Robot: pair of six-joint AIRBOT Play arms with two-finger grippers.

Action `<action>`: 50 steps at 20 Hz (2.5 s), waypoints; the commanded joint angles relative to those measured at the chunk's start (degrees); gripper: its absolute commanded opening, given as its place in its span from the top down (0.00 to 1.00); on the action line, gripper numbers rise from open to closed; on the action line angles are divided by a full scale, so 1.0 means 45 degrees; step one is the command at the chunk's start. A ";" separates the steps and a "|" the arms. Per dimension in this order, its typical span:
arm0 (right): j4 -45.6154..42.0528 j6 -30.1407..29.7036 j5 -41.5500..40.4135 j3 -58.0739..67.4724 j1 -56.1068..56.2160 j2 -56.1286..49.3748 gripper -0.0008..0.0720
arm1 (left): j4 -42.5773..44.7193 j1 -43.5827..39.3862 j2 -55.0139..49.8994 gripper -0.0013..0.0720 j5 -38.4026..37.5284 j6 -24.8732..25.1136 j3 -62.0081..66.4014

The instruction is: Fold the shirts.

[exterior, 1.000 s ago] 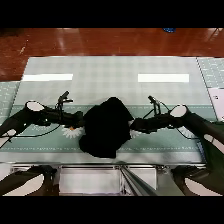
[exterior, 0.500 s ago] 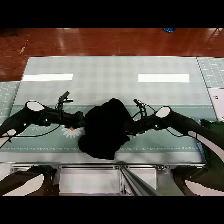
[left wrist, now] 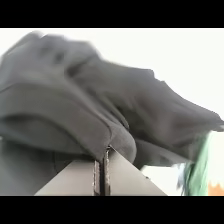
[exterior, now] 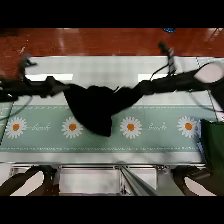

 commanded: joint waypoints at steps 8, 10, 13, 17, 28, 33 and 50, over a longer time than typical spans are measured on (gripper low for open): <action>-0.7359 0.2492 0.2419 0.8767 -0.1044 0.3866 0.96 | 0.1428 0.2035 0.2647 0.95 -0.0180 -0.1627 0.9777; -0.8514 0.2982 0.2545 0.8801 -0.1044 0.4925 0.96 | 0.2482 0.2555 0.3701 0.95 -0.0175 -0.1715 1.0006; -0.9855 0.3521 0.3235 0.8801 -0.1049 0.6232 0.96 | 0.4624 0.3172 0.5226 0.95 -0.0767 -0.1715 1.0001; -1.1560 0.4260 0.5217 0.8786 -0.1044 0.7203 0.96 | 0.7208 0.2827 0.6873 0.95 -0.1957 -0.2283 0.9938; -1.1604 0.4930 0.4862 0.2118 -0.1049 0.7271 0.96 | 0.5489 0.0180 0.7189 0.95 -0.3876 -0.2885 -0.0087; -1.2284 0.5576 0.0889 -0.0345 -0.1617 0.4022 0.96 | 0.5183 -0.0034 0.3915 0.95 0.0500 -0.2006 -0.2958; -0.3225 0.2613 0.0806 0.5761 -0.6193 -0.7431 0.42 | 0.5916 0.0423 -0.5547 0.29 0.0180 -0.1826 0.4187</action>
